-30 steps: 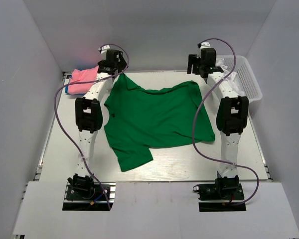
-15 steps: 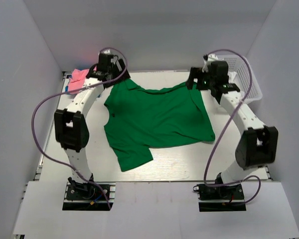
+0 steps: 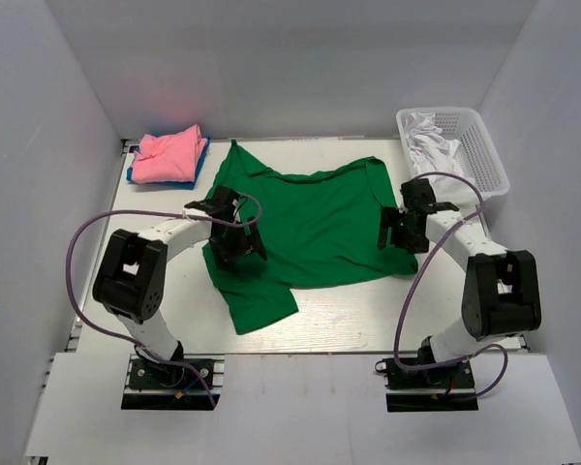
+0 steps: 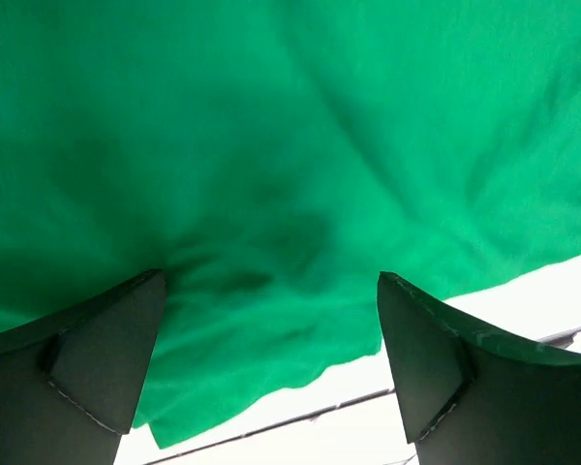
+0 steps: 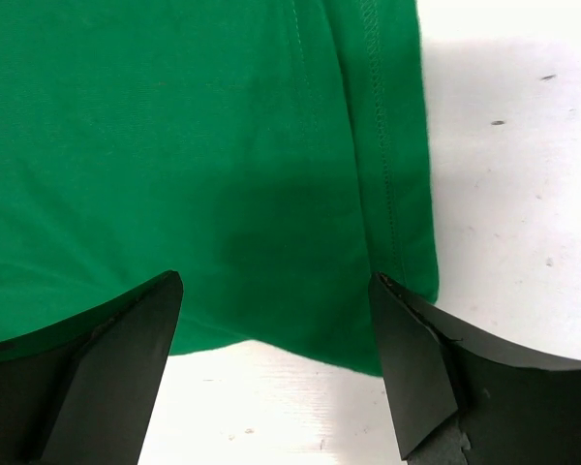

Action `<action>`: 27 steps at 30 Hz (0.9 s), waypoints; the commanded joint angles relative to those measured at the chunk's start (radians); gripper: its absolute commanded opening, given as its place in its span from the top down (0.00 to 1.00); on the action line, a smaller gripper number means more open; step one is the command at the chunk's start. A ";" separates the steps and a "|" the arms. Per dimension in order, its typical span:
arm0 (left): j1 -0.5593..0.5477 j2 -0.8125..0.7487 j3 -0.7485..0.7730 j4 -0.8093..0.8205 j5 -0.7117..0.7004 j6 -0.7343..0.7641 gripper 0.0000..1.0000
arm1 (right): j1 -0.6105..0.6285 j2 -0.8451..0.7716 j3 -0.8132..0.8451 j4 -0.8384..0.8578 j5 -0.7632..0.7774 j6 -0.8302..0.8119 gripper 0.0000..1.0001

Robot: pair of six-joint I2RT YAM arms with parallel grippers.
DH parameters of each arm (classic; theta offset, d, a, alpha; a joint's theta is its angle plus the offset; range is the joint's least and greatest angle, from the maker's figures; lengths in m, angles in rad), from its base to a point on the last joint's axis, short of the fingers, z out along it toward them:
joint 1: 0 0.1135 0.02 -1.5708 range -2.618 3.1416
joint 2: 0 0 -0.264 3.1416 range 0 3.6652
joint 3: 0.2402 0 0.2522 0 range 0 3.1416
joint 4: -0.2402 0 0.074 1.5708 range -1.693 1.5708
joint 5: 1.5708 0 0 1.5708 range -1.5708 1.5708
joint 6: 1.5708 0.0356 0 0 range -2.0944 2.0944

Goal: Fold and stack the t-shirts
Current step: Flatten out the tshirt

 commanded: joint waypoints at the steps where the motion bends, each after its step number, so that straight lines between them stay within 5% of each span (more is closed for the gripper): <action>1: -0.017 -0.097 -0.042 -0.007 0.026 -0.030 0.00 | -0.005 0.043 0.023 0.005 0.002 0.010 0.17; 9: -0.037 -0.107 -0.089 -0.060 -0.064 -0.030 0.00 | -0.013 0.166 0.052 0.049 -0.014 0.045 0.18; 18: -0.027 -0.080 -0.106 -0.106 -0.212 -0.007 0.00 | -0.065 0.318 0.266 -0.004 0.068 0.103 0.18; 27: -0.017 -0.050 -0.103 -0.154 -0.343 -0.007 0.00 | -0.094 0.188 0.310 -0.046 -0.055 0.024 0.20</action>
